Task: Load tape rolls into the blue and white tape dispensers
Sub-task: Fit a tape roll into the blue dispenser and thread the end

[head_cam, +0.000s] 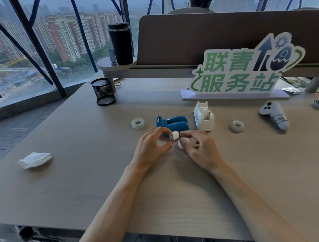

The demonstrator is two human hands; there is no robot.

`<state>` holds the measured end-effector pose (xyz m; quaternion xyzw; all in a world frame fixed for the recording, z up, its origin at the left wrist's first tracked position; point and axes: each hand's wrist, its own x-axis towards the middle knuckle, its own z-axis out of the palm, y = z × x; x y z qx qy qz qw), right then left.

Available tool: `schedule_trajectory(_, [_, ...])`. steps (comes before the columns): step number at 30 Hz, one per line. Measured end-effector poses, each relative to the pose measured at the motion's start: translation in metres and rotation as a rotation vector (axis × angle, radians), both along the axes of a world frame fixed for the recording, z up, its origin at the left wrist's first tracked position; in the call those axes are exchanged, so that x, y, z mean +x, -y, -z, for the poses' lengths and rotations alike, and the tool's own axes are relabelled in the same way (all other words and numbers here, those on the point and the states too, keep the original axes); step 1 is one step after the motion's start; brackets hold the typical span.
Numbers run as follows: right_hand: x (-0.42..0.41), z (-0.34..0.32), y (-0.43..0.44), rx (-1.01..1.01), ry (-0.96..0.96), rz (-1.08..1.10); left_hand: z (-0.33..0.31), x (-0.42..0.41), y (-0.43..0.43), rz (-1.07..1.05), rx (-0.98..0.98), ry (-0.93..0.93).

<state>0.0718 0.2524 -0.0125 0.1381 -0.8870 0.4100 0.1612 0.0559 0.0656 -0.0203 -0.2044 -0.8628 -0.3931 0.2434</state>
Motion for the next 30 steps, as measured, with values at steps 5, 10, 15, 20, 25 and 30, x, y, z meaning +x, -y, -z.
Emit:
schedule_trajectory(5, [0.001,-0.003,0.008,-0.23,0.138,-0.096,0.0,0.002,-0.001,0.032,0.0,-0.008])
schedule_trajectory(10, [0.002,-0.004,0.009,-0.258,0.066,-0.044,0.002,-0.006,0.009,-0.049,-0.091,-0.005])
schedule_trajectory(15, [0.003,-0.004,0.008,-0.332,0.082,0.037,0.005,-0.04,0.046,-0.451,-0.21,0.186])
schedule_trajectory(20, [0.008,-0.005,0.009,-0.303,0.025,0.021,0.009,-0.048,0.056,-0.486,-0.31,0.363])
schedule_trajectory(25, [0.01,-0.009,0.017,-0.283,-0.013,-0.037,0.007,-0.026,0.046,-0.387,0.155,0.32])
schedule_trajectory(30, [0.004,-0.019,0.038,-0.371,-0.074,-0.028,-0.008,0.002,0.013,-0.021,0.591,0.351])
